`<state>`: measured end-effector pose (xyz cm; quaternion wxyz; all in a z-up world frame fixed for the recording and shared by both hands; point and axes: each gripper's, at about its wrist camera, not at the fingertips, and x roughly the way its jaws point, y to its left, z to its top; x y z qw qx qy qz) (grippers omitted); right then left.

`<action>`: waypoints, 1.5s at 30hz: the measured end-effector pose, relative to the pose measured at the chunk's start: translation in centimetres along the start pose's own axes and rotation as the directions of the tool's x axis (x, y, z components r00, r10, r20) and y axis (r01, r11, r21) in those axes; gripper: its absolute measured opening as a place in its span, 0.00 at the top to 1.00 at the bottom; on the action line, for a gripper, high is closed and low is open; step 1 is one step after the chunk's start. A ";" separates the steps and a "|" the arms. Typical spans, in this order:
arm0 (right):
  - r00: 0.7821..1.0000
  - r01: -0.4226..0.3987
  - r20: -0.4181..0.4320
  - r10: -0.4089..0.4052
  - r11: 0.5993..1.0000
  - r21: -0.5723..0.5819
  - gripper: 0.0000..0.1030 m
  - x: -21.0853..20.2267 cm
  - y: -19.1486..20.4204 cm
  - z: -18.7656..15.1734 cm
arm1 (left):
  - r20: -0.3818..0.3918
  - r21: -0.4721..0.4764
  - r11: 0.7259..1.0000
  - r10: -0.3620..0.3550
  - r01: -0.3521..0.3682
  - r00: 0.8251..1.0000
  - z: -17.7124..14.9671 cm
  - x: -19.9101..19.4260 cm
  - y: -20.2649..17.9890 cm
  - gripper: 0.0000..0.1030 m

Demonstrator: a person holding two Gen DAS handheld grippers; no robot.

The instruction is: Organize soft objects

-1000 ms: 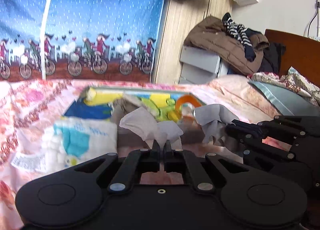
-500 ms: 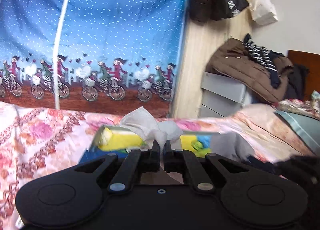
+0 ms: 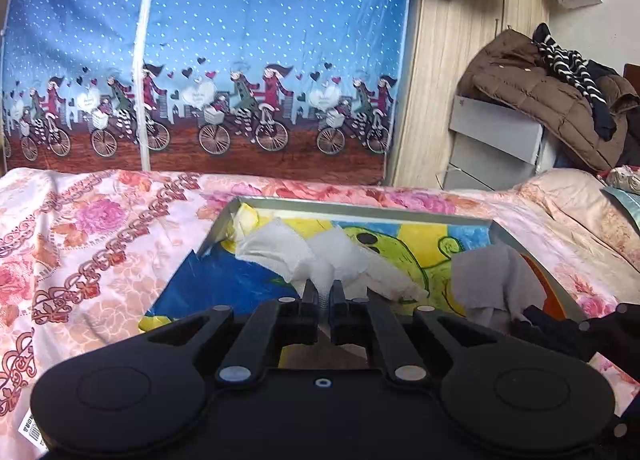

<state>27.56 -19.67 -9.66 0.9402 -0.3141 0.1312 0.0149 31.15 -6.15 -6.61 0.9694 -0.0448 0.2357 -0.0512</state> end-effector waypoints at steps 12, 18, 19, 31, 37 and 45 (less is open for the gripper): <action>1.000 -0.027 0.007 0.027 1.000 0.013 0.73 -0.4 -0.5 0.5 | -0.050 -0.009 1.000 -0.017 0.017 0.999 0.0 -1.5 0.8 0.64; 0.998 -0.058 0.015 0.057 0.990 0.129 0.51 -1.2 -1.8 1.2 | -0.029 0.008 1.000 -0.015 0.016 0.999 0.5 -3.6 1.2 0.44; 0.998 -0.062 0.020 0.059 0.987 0.151 0.44 -1.5 -2.0 1.4 | -0.018 0.014 1.000 -0.011 0.011 1.000 0.6 -4.2 1.2 0.41; 0.993 -0.069 0.113 0.036 0.951 0.301 0.01 -8.2 -4.9 3.2 | 0.154 0.038 0.999 0.016 -0.022 0.988 1.7 -13.7 2.4 0.02; 0.991 -0.045 0.130 -0.011 0.906 0.420 0.00 -12.2 -6.6 3.3 | 0.224 0.008 0.999 0.046 -0.049 0.974 1.3 -18.0 2.7 0.01; 0.997 -0.050 0.076 0.002 0.777 0.627 0.00 -18.8 -8.5 0.1 | 0.194 -0.091 0.996 0.036 -0.018 0.980 -1.2 -22.4 3.8 0.01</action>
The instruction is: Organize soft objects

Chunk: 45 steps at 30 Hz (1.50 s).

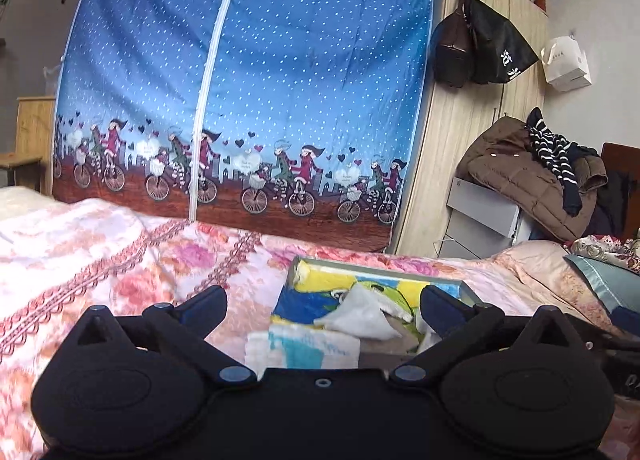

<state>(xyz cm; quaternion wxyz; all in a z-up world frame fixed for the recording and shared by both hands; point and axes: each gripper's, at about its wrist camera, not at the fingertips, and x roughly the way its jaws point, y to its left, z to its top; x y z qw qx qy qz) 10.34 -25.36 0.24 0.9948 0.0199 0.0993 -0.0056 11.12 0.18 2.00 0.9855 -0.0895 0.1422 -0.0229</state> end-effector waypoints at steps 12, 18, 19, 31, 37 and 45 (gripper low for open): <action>0.993 0.103 -0.056 -0.103 0.995 -0.001 0.00 -6.0 0.3 -3.1 | -0.030 0.107 0.993 -0.048 0.051 0.998 -3.2 -7.0 -1.1 0.01; 0.987 0.130 -0.088 -0.136 0.989 -0.068 0.00 -3.8 1.6 -3.3 | -0.039 0.148 0.987 -0.058 0.063 0.998 -4.4 -9.0 -0.9 0.01; 0.985 0.136 -0.093 -0.143 0.988 -0.072 0.00 -3.5 1.6 -3.4 | -0.041 0.151 0.987 -0.056 0.062 0.998 -4.7 -9.2 -0.7 0.01; 0.962 0.211 -0.170 -0.213 0.977 -0.035 0.00 -3.3 0.9 -4.6 | -0.102 0.148 0.988 -0.024 0.039 0.995 -5.9 -6.7 0.2 0.01; 0.958 0.203 -0.196 -0.208 0.978 -0.047 0.00 -2.6 0.8 -4.9 | -0.108 0.130 0.991 -0.010 0.024 0.994 -6.0 -6.2 0.6 0.01; 0.960 0.186 -0.203 -0.191 0.981 -0.046 0.00 -2.8 1.0 -4.8 | -0.115 0.134 0.991 -0.009 0.025 0.993 -6.2 -5.9 0.5 0.01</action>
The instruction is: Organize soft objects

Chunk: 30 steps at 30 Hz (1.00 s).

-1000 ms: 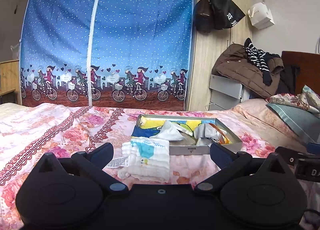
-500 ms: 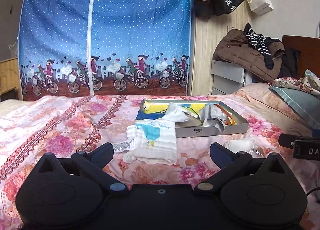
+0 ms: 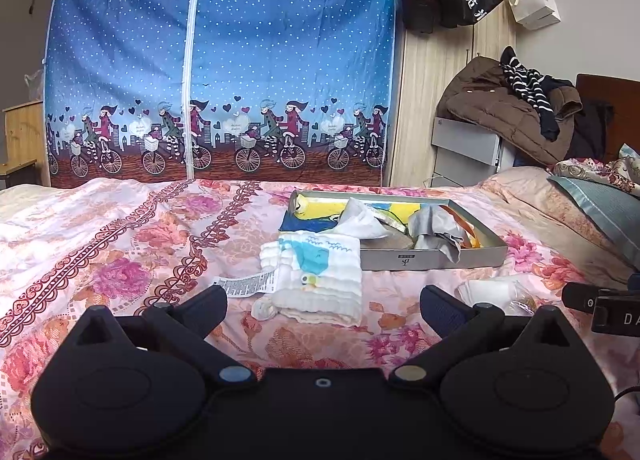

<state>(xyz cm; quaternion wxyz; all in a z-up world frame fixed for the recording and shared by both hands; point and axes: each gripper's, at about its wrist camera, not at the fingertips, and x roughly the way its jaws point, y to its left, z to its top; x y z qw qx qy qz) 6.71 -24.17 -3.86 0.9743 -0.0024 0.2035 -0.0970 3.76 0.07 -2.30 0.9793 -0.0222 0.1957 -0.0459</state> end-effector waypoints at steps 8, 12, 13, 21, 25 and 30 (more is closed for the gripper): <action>1.000 -0.011 -0.004 0.011 1.000 -0.006 0.00 -0.1 0.1 0.1 | -0.003 0.010 1.000 0.002 -0.002 1.000 -0.1 0.0 -0.2 0.01; 1.000 -0.013 -0.009 0.013 1.000 -0.007 0.00 0.0 0.1 0.1 | -0.004 0.010 1.000 0.002 -0.002 1.000 -0.1 0.1 -0.2 0.01; 1.000 -0.013 -0.010 0.013 1.000 -0.007 0.00 0.0 0.1 0.1 | -0.005 0.011 1.000 0.003 -0.003 1.000 -0.1 0.1 -0.2 0.01; 1.000 -0.013 -0.015 0.013 1.000 -0.009 0.00 0.1 0.1 0.1 | -0.007 0.014 1.000 0.004 -0.004 1.000 -0.3 0.3 -0.2 0.01; 1.000 -0.013 -0.015 0.013 1.000 -0.009 0.00 0.1 0.1 0.1 | -0.008 0.014 1.000 0.004 -0.004 1.000 -0.3 0.3 -0.2 0.01; 1.000 -0.013 -0.016 0.013 1.000 -0.010 0.00 0.1 0.2 0.0 | -0.008 0.015 1.000 0.004 -0.004 1.000 -0.3 0.4 -0.2 0.01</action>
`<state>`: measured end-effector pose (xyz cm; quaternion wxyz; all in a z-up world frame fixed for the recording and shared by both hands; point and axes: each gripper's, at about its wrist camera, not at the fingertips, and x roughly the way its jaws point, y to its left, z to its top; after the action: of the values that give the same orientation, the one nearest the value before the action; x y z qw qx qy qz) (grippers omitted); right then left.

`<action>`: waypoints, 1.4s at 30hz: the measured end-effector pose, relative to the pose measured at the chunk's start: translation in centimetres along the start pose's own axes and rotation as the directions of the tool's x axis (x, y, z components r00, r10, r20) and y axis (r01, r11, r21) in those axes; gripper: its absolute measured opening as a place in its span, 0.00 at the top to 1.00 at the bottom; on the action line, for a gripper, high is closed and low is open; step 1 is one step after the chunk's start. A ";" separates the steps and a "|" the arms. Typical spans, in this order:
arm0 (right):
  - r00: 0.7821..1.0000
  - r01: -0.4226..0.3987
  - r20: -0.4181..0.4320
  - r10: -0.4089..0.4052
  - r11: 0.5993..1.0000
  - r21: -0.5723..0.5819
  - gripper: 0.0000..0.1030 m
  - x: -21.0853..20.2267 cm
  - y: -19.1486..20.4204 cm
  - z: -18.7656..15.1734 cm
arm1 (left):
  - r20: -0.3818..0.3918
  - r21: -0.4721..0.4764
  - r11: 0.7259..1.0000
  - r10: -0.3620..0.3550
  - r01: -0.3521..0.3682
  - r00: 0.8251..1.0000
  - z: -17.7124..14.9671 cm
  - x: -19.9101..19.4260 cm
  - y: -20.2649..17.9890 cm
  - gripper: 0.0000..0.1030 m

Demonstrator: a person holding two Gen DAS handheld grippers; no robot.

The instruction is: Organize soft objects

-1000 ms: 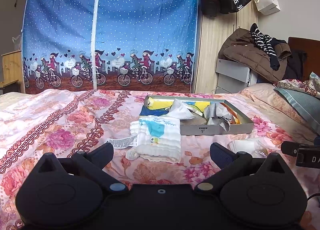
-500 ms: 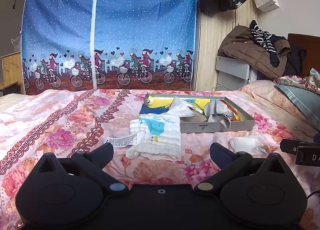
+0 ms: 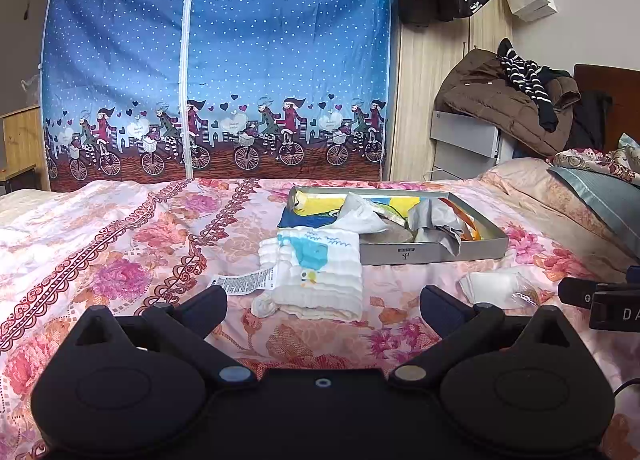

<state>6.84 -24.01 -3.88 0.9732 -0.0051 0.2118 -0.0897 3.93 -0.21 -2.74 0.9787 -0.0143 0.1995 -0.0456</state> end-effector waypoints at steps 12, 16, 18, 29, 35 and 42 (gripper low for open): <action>1.000 0.001 -0.005 -0.001 1.000 0.000 0.00 0.1 0.0 -0.1 | -0.004 0.005 1.000 0.000 0.000 1.000 -0.2 0.2 -0.1 0.01; 1.000 -0.001 -0.011 0.002 1.000 0.002 0.00 0.2 0.0 -0.2 | -0.004 0.006 1.000 0.001 -0.001 1.000 -0.1 0.2 -0.1 0.01; 1.000 -0.003 -0.013 0.003 1.000 0.002 0.00 0.3 -0.1 -0.2 | -0.004 0.005 1.000 0.001 -0.001 1.000 -0.1 0.2 -0.1 0.01; 1.000 -0.015 -0.027 0.015 1.000 0.000 0.00 0.5 0.0 -0.1 | -0.004 0.029 0.999 0.028 -0.028 1.000 -0.4 0.5 0.0 0.01; 0.999 0.028 -0.025 -0.028 1.000 -0.001 0.00 1.5 -0.1 0.2 | -0.039 0.039 0.999 0.031 -0.029 0.999 -0.5 1.2 -0.1 0.01; 0.994 0.098 -0.030 -0.102 0.988 -0.122 0.00 7.0 -0.6 1.3 | -0.104 -0.005 1.000 -0.016 0.015 0.994 -0.5 2.3 -0.1 0.01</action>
<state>13.54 -25.84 -5.59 0.9613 -0.0730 0.2341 -0.1254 5.85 -0.56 -4.15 0.9666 -0.0155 0.2501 -0.0533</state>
